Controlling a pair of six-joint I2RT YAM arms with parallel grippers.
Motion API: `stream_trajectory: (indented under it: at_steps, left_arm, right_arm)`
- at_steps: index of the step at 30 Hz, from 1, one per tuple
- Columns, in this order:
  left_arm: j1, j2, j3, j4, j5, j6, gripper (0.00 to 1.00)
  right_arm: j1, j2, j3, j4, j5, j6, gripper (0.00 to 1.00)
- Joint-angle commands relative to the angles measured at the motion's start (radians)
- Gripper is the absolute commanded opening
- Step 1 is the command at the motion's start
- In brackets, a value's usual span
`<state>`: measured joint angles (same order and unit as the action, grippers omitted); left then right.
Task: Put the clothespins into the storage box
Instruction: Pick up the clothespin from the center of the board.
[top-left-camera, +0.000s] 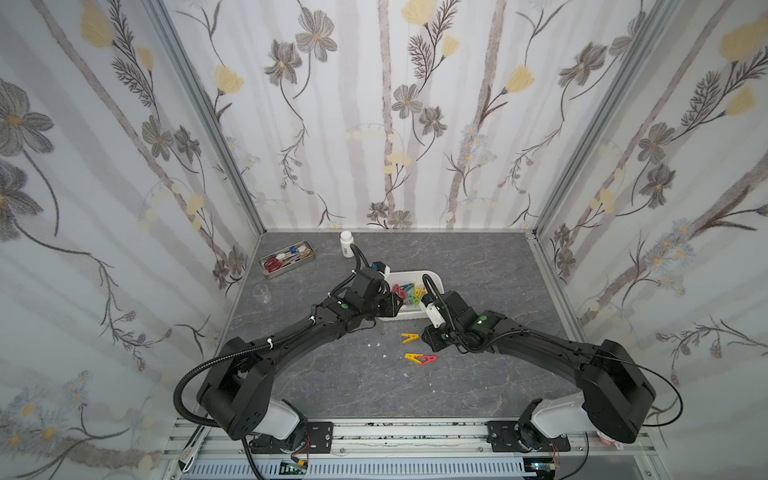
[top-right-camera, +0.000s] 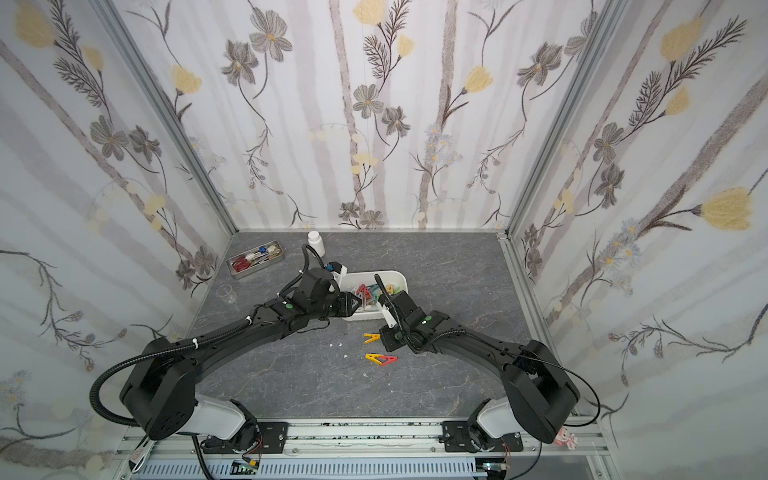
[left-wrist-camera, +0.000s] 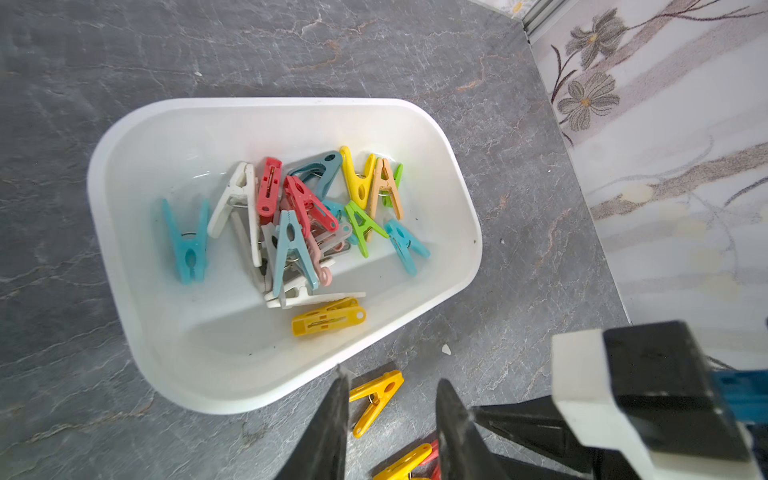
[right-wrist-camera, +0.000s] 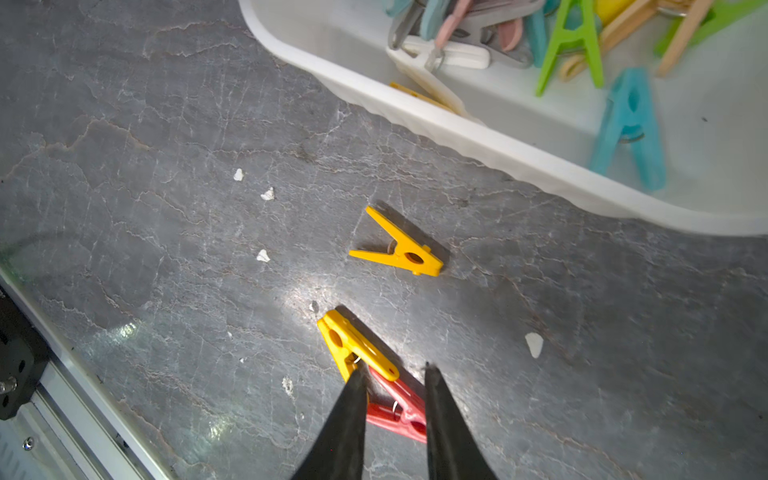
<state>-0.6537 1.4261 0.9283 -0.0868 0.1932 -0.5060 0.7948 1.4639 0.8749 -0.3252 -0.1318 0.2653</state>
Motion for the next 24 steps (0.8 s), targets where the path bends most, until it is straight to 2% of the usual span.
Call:
stream_trajectory:
  at_steps: [1,2,7,24]
  left_arm:
    - [0.001,-0.033,-0.020,-0.013,-0.047,-0.017,0.35]
    - [0.000,-0.040,-0.026,-0.014,-0.050,-0.018,0.35]
    - [0.000,-0.062,-0.042,-0.014,-0.058,-0.028,0.36]
    - [0.000,-0.039,-0.039,-0.016,-0.041,-0.034,0.38]
  right_arm:
    - [0.018,0.036,0.029,-0.035,0.012,-0.069,0.27]
    - [0.051,0.046,0.035,-0.050,0.026,-0.075,0.27]
    - [0.085,0.059,0.012,-0.083,0.065,-0.075,0.27]
    - [0.094,0.122,-0.033,-0.065,0.101,-0.081,0.31]
